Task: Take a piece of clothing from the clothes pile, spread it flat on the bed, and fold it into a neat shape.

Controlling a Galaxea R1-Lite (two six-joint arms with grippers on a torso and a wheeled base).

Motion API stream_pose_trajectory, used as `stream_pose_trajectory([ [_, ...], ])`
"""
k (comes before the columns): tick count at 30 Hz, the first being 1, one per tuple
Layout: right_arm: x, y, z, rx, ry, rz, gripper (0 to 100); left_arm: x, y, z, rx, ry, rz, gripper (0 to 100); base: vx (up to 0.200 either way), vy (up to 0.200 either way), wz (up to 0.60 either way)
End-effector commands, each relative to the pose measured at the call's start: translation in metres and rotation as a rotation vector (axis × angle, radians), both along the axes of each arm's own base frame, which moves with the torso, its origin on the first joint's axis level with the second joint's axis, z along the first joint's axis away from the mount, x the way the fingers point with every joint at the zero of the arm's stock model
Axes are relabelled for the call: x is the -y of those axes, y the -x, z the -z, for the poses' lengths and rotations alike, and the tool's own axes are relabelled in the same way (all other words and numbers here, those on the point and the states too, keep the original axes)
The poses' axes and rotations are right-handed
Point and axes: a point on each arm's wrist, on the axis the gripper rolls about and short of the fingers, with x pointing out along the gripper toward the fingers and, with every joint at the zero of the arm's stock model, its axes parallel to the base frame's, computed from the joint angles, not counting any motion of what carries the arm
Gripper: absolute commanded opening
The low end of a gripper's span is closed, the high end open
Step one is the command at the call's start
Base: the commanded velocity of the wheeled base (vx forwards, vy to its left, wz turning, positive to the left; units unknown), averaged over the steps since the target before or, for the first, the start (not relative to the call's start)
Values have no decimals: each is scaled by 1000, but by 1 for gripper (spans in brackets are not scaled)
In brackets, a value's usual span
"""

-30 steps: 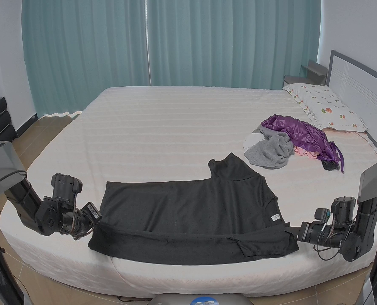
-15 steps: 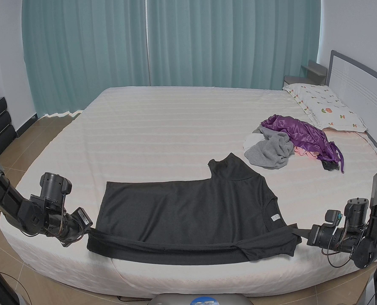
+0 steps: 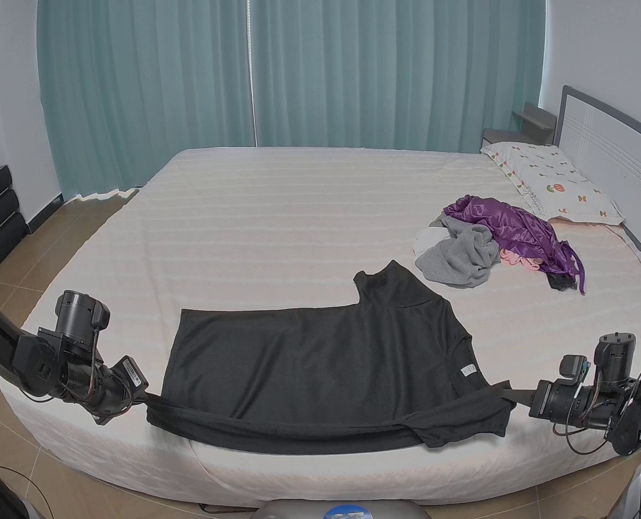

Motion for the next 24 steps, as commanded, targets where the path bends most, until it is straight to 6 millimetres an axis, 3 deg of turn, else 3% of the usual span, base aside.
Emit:
stream_pose_trajectory([
  [1, 1, 6, -7, 15, 2, 5, 0, -1, 3, -2, 1, 1, -1, 0, 0, 0, 0],
  [15, 4, 15, -8, -49, 17, 23, 0, -3, 17, 0, -86, -7, 12, 0, 0, 0, 0],
  [22, 6, 8, -3, -59, 18, 31, 0, -6, 7, -1, -64, -3, -4, 0, 0, 0, 0],
  [24, 6, -5, -2, -40, 18, 32, 0, -9, -6, 1, -59, 0, -21, 0, 0, 0, 0],
])
